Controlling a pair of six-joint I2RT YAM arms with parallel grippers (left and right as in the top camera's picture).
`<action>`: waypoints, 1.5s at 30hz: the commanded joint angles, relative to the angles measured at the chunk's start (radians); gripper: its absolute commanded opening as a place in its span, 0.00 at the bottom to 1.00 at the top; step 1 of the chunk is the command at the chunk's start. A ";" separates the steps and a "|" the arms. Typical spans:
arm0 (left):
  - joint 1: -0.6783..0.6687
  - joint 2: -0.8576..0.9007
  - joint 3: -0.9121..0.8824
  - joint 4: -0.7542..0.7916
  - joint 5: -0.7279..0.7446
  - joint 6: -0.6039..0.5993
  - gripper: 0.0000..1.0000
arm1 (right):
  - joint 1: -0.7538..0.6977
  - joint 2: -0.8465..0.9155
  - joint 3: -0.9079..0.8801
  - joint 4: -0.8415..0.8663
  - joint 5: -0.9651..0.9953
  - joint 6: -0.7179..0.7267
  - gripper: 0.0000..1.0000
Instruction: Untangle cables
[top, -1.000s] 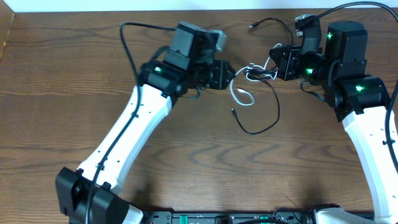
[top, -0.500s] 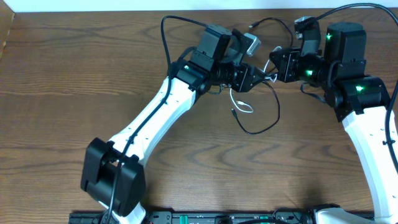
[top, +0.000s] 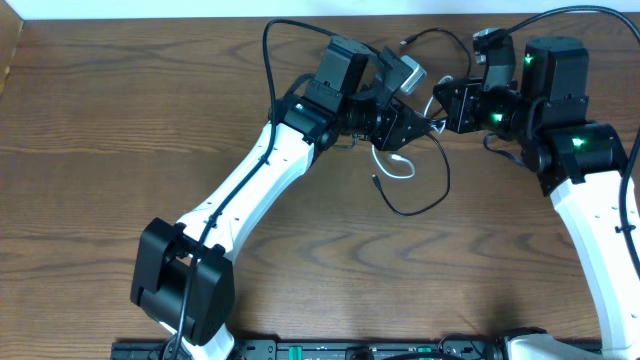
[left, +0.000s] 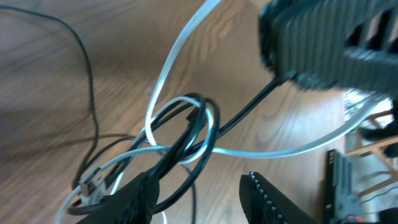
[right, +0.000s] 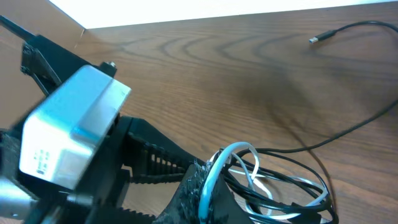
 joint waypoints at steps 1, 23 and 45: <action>0.000 0.007 -0.026 -0.003 -0.041 0.113 0.47 | -0.005 -0.004 0.007 0.001 0.000 -0.014 0.01; -0.001 0.108 -0.027 0.135 -0.039 0.105 0.46 | -0.005 -0.005 0.007 0.013 -0.019 -0.014 0.01; -0.030 0.129 -0.027 0.214 -0.086 0.085 0.09 | -0.031 -0.005 0.007 0.034 -0.085 -0.013 0.01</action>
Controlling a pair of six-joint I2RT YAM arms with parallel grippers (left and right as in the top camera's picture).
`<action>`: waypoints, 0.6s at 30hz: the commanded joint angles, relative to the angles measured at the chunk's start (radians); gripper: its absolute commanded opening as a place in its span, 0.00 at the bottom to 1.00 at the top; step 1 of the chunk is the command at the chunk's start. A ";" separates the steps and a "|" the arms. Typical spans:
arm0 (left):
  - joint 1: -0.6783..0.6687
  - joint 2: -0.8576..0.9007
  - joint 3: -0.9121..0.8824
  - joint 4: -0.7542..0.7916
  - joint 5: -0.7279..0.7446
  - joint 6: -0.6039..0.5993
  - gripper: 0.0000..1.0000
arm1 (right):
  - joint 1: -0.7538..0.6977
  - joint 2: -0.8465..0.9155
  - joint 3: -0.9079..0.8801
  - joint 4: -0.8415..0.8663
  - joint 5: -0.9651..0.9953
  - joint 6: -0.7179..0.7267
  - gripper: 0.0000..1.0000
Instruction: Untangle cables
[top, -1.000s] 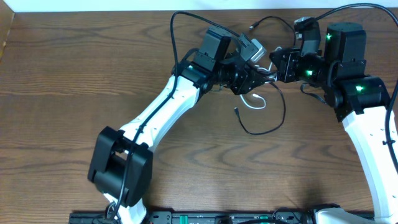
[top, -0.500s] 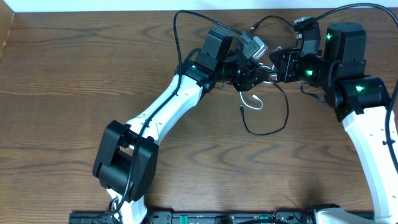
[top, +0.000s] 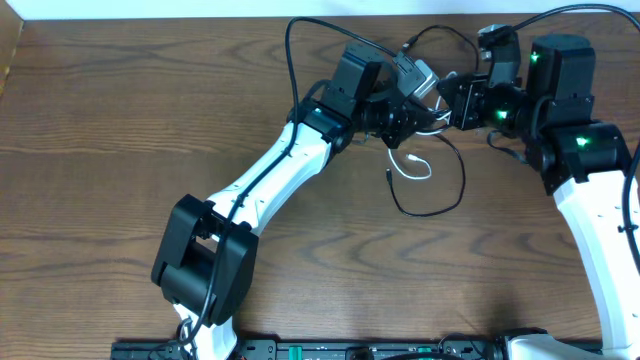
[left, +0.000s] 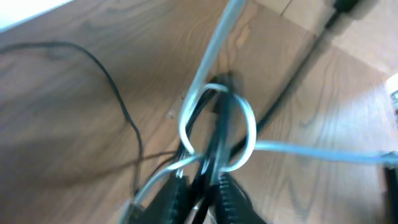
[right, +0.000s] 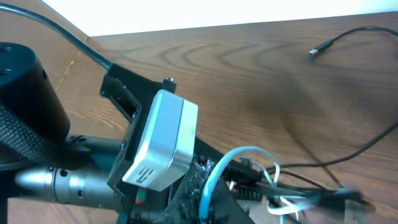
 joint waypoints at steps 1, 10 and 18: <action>0.002 0.024 -0.006 0.002 -0.027 0.000 0.08 | -0.014 -0.005 0.007 0.007 -0.065 -0.013 0.01; 0.039 0.024 -0.006 0.006 -0.060 -0.095 0.08 | -0.082 -0.005 0.007 0.016 -0.154 -0.010 0.01; 0.091 0.024 -0.006 -0.047 -0.149 -0.191 0.08 | -0.232 -0.028 0.008 0.057 -0.288 0.029 0.01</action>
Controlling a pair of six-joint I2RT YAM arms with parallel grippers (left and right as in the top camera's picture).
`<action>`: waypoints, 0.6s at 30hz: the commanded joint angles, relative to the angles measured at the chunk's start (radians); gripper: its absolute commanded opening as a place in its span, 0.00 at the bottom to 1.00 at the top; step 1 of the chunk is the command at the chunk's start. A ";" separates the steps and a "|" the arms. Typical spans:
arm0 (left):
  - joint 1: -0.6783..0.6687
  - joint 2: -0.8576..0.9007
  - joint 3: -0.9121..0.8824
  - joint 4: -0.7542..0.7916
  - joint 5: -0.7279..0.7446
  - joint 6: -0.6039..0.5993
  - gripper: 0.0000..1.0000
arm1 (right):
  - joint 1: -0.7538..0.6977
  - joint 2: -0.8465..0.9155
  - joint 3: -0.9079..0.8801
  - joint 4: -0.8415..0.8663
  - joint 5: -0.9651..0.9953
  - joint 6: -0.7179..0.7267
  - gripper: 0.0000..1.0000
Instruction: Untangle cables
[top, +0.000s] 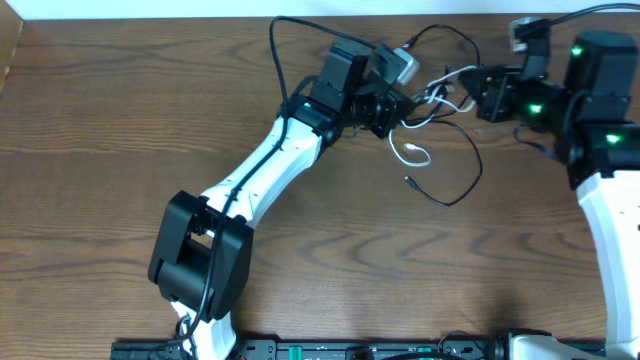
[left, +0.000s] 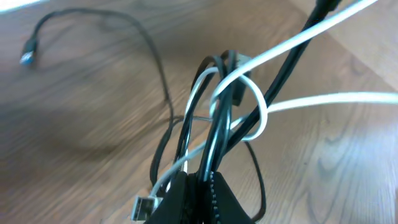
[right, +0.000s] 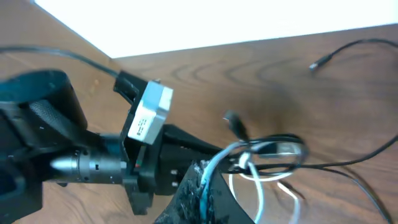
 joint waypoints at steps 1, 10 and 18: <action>0.036 0.018 -0.006 -0.023 -0.066 -0.059 0.08 | -0.082 -0.032 0.008 0.015 -0.090 0.038 0.01; 0.081 0.018 -0.006 -0.073 -0.073 -0.060 0.08 | -0.286 -0.044 0.008 -0.028 -0.059 0.109 0.01; 0.089 0.015 -0.006 -0.092 -0.047 -0.062 0.08 | -0.305 -0.044 0.008 -0.080 -0.039 0.082 0.01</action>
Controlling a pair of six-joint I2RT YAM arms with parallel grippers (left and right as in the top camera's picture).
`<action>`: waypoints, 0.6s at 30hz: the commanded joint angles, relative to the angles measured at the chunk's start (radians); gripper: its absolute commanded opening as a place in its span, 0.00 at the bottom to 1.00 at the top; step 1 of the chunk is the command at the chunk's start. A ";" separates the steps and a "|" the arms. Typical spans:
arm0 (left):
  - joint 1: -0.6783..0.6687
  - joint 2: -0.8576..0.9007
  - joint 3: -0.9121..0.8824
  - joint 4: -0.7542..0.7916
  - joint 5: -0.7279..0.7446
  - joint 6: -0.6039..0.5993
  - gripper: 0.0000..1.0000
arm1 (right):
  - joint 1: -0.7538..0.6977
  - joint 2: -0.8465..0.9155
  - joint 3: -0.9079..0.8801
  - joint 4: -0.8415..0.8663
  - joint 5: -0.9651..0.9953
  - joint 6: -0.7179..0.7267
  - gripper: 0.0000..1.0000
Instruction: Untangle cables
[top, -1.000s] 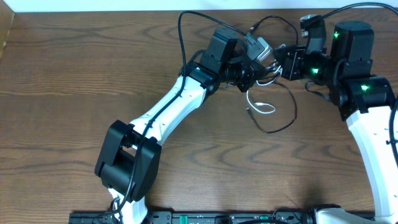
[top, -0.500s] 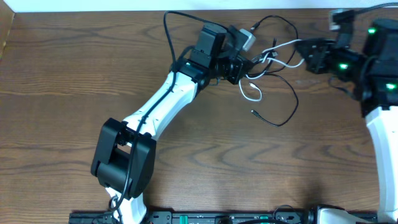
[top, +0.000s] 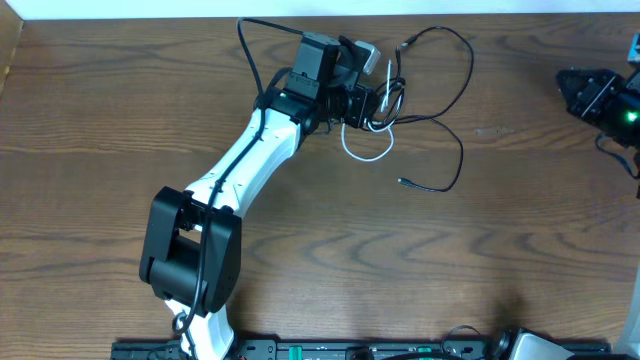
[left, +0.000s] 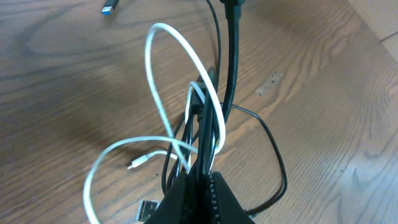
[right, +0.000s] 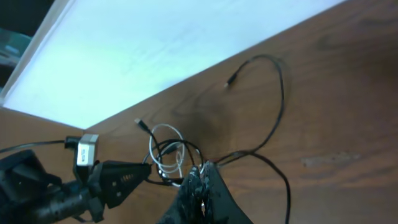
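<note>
My left gripper (top: 378, 103) is shut on a tangled bundle of black and white cables (left: 202, 134) near the table's far edge. From the pinch a white cable (top: 366, 152) loops onto the wood. A black cable (top: 455, 150) curves away to the right and ends in a plug (top: 401, 182). At the table's right edge my right gripper (top: 563, 82) is well apart from the cables. In its own view it (right: 202, 174) is shut with no cable showing between the fingers, and the tangle (right: 169, 155) lies far off beside the left gripper (right: 146, 169).
A USB plug (left: 109, 8) on a thin black lead lies at the far side of the wood. Another flat plug (left: 146, 208) sits by my left fingers. The table's pale back edge (right: 155, 62) runs behind the cables.
My right gripper has gone from just right of the tangle to the table's right edge, with no white cable in it. The left gripper has shifted left with the bundle, and the white cable lies slack.
Both grippers met at the tangle, left open around it, right shut on the white cable. Then the left jaws were nearly closed on the bundle. Then the arms stood apart with the white cable stretched between them. Now only the left holds cables.
</note>
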 joint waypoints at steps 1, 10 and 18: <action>0.004 0.013 -0.005 0.000 0.036 -0.018 0.07 | 0.042 -0.016 0.008 -0.012 0.000 -0.037 0.01; 0.011 -0.082 -0.005 -0.002 0.077 -0.306 0.07 | 0.230 0.047 0.006 -0.031 0.008 -0.174 0.38; 0.011 -0.204 -0.005 -0.007 0.108 -0.591 0.07 | 0.368 0.157 0.006 -0.019 0.007 -0.257 0.50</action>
